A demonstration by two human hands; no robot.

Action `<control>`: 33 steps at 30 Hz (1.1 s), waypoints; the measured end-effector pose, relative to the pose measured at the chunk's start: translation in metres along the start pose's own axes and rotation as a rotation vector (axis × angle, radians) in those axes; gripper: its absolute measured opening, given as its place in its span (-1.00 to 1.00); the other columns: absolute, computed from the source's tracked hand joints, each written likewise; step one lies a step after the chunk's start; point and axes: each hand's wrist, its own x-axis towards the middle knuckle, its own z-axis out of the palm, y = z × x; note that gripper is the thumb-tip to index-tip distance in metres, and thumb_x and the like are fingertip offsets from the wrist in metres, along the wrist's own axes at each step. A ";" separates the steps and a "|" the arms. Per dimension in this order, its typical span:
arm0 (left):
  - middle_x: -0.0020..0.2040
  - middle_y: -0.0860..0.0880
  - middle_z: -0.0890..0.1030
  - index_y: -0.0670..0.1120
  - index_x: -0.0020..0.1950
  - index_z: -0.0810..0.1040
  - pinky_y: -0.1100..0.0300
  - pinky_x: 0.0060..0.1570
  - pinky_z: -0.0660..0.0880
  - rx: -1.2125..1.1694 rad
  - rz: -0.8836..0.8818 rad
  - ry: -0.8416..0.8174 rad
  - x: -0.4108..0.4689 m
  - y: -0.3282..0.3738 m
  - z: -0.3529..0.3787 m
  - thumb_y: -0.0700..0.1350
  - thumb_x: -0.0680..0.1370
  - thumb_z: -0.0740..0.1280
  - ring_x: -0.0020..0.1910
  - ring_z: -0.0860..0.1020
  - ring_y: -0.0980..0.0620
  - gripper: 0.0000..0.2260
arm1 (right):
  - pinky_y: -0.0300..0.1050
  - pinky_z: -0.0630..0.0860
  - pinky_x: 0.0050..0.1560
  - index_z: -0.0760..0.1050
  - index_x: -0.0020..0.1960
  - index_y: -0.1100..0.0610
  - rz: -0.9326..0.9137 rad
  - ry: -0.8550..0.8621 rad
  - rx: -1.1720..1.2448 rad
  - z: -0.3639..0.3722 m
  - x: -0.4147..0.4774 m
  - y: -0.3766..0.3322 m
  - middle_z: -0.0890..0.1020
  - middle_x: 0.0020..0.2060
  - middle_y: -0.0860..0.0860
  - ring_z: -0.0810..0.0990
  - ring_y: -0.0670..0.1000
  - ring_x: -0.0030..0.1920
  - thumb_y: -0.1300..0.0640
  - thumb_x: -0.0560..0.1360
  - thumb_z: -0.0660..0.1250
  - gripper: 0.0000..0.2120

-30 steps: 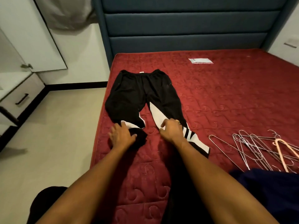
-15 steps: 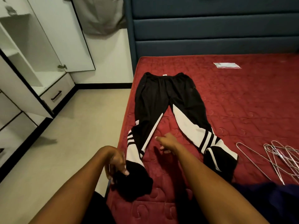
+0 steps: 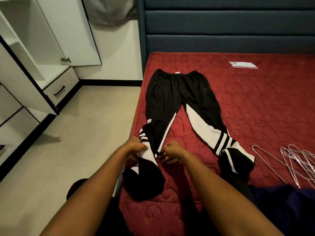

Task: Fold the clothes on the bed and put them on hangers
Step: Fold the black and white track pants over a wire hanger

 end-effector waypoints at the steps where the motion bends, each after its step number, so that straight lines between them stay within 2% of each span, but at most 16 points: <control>1: -0.08 -0.19 0.62 -0.27 0.19 0.57 -0.07 -0.14 0.65 -0.157 -0.030 -0.015 -0.001 0.000 -0.006 -0.21 0.58 0.37 -0.17 0.62 -0.13 -0.78 | -0.19 0.46 -0.29 0.52 -0.14 0.14 0.007 0.063 0.011 -0.003 -0.001 -0.001 0.63 -0.27 0.08 0.58 0.04 -0.35 0.15 0.56 0.26 -0.87; 3: -0.11 -0.17 0.60 -0.28 0.20 0.56 -0.02 -0.22 0.62 -0.325 -0.078 0.103 0.000 -0.005 -0.021 -0.23 0.56 0.31 -0.19 0.60 -0.14 -0.76 | -0.24 0.40 -0.41 0.53 -0.23 0.17 -0.008 0.234 0.050 -0.014 -0.003 -0.004 0.56 -0.44 0.05 0.53 0.04 -0.46 0.16 0.42 0.26 -0.88; 5: -0.12 -0.20 0.60 -0.27 0.14 0.55 -0.03 -0.20 0.63 -0.272 -0.176 0.226 0.002 -0.015 -0.031 -0.20 0.51 0.29 -0.18 0.62 -0.22 -0.76 | -0.19 0.54 -0.39 0.59 -0.23 0.23 -0.017 0.344 -0.010 -0.028 -0.003 -0.006 0.64 -0.44 0.07 0.62 0.07 -0.47 0.12 0.37 0.24 -0.79; 8: -0.17 -0.25 0.69 -0.26 0.01 0.55 0.09 -0.27 0.62 0.120 -0.270 0.084 -0.008 -0.016 -0.032 -0.14 0.47 0.28 -0.26 0.69 -0.21 -0.78 | -0.09 0.66 -0.24 0.65 -0.16 0.24 0.039 0.330 -0.175 -0.034 -0.006 -0.012 0.72 -0.37 0.09 0.69 0.08 -0.41 0.08 0.36 0.22 -0.70; 10: -0.10 -0.17 0.70 -0.20 0.05 0.57 0.12 -0.21 0.63 0.418 -0.185 0.188 0.000 -0.008 -0.029 -0.10 0.45 0.33 -0.23 0.70 -0.15 -0.75 | -0.15 0.63 -0.26 0.65 -0.14 0.23 0.057 0.297 -0.271 -0.033 -0.003 -0.016 0.73 -0.34 0.10 0.69 0.08 -0.41 0.09 0.37 0.23 -0.72; 12: 0.07 -0.14 0.66 -0.12 0.17 0.55 0.11 -0.09 0.58 0.539 0.006 0.373 0.015 0.009 -0.026 -0.03 0.48 0.32 -0.04 0.67 -0.19 -0.69 | -0.14 0.62 -0.23 0.61 -0.12 0.23 0.074 0.268 -0.307 -0.034 0.004 -0.021 0.74 -0.30 0.12 0.71 0.10 -0.35 0.06 0.45 0.26 -0.74; 15: 0.11 -0.20 0.66 -0.12 0.20 0.54 0.00 0.02 0.59 0.413 0.279 0.471 0.045 0.039 -0.018 0.12 0.55 0.28 0.05 0.63 -0.27 -0.63 | 0.02 0.70 -0.22 0.55 -0.05 0.27 0.004 0.334 -0.223 -0.042 0.024 -0.029 0.71 -0.26 0.19 0.74 0.16 -0.25 0.03 0.52 0.31 -0.72; 18: 0.14 -0.15 0.64 -0.12 0.26 0.50 -0.03 0.08 0.57 0.452 0.365 0.481 0.073 0.061 -0.008 0.24 0.54 0.35 0.14 0.61 -0.24 -0.50 | 0.08 0.71 -0.20 0.55 -0.03 0.24 -0.114 0.470 -0.277 -0.053 0.044 -0.033 0.71 -0.19 0.19 0.73 0.20 -0.26 0.01 0.46 0.33 -0.72; 20: 0.14 -0.15 0.64 -0.09 0.24 0.52 -0.01 0.09 0.58 0.577 0.319 0.457 0.091 0.067 -0.007 0.20 0.52 0.38 0.14 0.62 -0.22 -0.55 | 0.07 0.68 -0.15 0.47 0.08 0.18 -0.133 0.503 -0.295 -0.058 0.058 -0.033 0.68 -0.08 0.17 0.72 0.22 -0.18 -0.09 0.40 0.35 -0.60; 22: 0.11 -0.16 0.66 -0.09 0.16 0.59 0.03 0.06 0.60 0.586 0.212 0.498 0.102 0.066 -0.014 0.04 0.52 0.37 0.09 0.65 -0.21 -0.70 | 0.12 0.69 -0.07 0.43 0.14 0.16 -0.134 0.507 -0.294 -0.071 0.092 -0.022 0.67 -0.02 0.15 0.71 0.24 -0.11 -0.20 0.30 0.32 -0.44; 24: 0.04 -0.16 0.67 -0.12 0.09 0.62 0.05 -0.02 0.61 0.411 0.055 0.566 0.112 0.058 -0.026 -0.02 0.49 0.38 0.02 0.66 -0.21 -0.75 | 0.15 0.69 -0.06 0.44 0.13 0.18 -0.107 0.510 -0.281 -0.083 0.127 -0.010 0.71 -0.03 0.16 0.72 0.22 -0.10 -0.24 0.20 0.26 -0.35; 27: 0.01 -0.20 0.67 -0.18 0.02 0.63 0.02 -0.05 0.60 0.143 -0.123 0.650 0.122 0.046 -0.044 0.02 0.49 0.38 -0.03 0.65 -0.24 -0.72 | 0.09 0.69 -0.06 0.48 0.15 0.24 -0.077 0.562 -0.281 -0.086 0.134 -0.016 0.72 -0.12 0.17 0.73 0.22 -0.14 -0.11 0.20 0.21 -0.37; 30: 0.07 -0.23 0.64 -0.21 0.09 0.58 -0.01 0.00 0.55 0.094 -0.072 0.669 0.135 0.045 -0.046 0.05 0.52 0.30 0.03 0.62 -0.27 -0.66 | 0.07 0.67 -0.04 0.54 0.13 0.25 -0.116 0.636 -0.246 -0.081 0.133 -0.029 0.72 -0.14 0.16 0.72 0.23 -0.16 -0.19 0.19 0.15 -0.31; 32: 0.09 -0.21 0.62 -0.21 0.15 0.53 -0.04 0.04 0.56 0.114 0.035 0.604 0.141 0.049 -0.044 0.13 0.56 0.25 0.05 0.60 -0.26 -0.58 | 0.10 0.68 -0.07 0.56 0.02 0.19 -0.142 0.590 -0.210 -0.079 0.148 -0.026 0.71 -0.22 0.10 0.71 0.20 -0.23 -0.33 0.23 0.16 -0.33; 33: 0.08 -0.19 0.61 -0.19 0.16 0.53 -0.04 0.04 0.56 0.150 0.050 0.561 0.143 0.048 -0.044 0.18 0.56 0.26 0.05 0.60 -0.24 -0.55 | 0.12 0.69 -0.12 0.55 -0.03 0.15 -0.136 0.562 -0.198 -0.075 0.142 -0.029 0.71 -0.26 0.07 0.71 0.18 -0.27 -0.37 0.26 0.23 -0.38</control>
